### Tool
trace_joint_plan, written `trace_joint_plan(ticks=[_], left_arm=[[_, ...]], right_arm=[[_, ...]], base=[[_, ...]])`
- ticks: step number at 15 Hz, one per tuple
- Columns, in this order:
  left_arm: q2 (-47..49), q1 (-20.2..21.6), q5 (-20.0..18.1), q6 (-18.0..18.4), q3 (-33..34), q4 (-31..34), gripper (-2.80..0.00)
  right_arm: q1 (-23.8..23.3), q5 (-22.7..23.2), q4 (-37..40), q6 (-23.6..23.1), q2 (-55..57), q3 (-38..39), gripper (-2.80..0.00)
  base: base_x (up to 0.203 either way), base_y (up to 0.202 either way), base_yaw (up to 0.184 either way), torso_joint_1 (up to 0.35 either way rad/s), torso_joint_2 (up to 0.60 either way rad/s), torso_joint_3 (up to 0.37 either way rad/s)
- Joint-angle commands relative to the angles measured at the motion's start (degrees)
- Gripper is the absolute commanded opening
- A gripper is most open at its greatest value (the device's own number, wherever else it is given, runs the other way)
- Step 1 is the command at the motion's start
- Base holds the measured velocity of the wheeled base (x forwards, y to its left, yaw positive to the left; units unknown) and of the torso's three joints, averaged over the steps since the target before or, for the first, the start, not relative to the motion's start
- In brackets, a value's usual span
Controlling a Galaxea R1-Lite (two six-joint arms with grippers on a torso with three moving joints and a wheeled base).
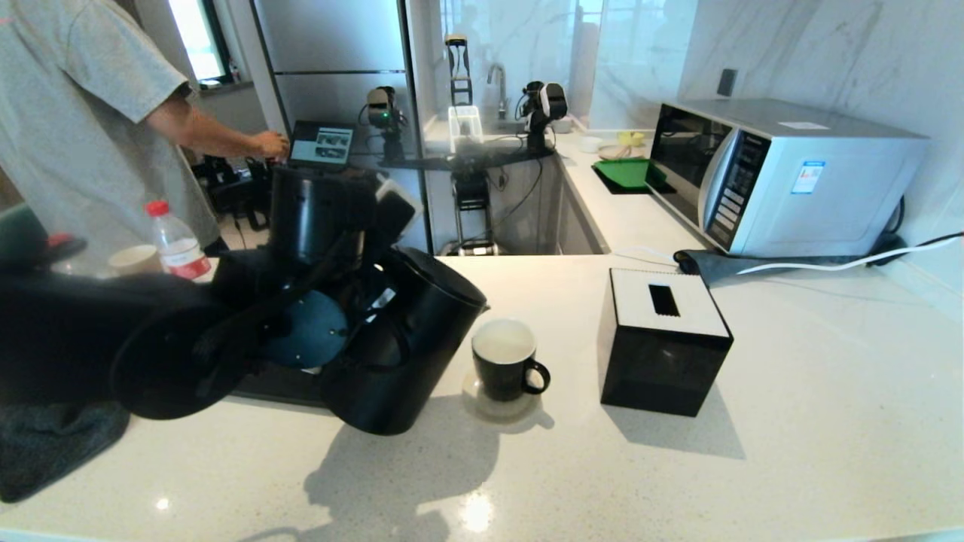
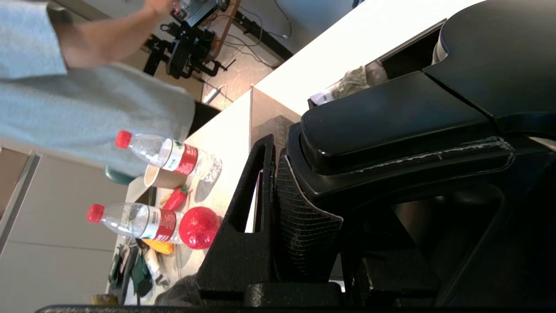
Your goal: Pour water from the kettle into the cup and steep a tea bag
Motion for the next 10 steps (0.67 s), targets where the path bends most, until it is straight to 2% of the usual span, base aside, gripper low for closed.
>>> trace_joint_plan(ticks=[1,10], left_arm=[[0.0,-0.3,0.3,0.2,-0.2,-0.1,-2.80],[0.3,-1.3,0.2,1.2,-1.2,1.5,-2.80]], right_arm=[[0.0,0.0,0.0,0.0,0.1,0.0,-2.80],[0.0,0.0,0.0,0.0,0.1,0.0,-2.80]], base=[[0.000,0.000,0.000,0.000,0.00,0.000],[0.000,0.000,0.000,0.000,0.00,0.000]])
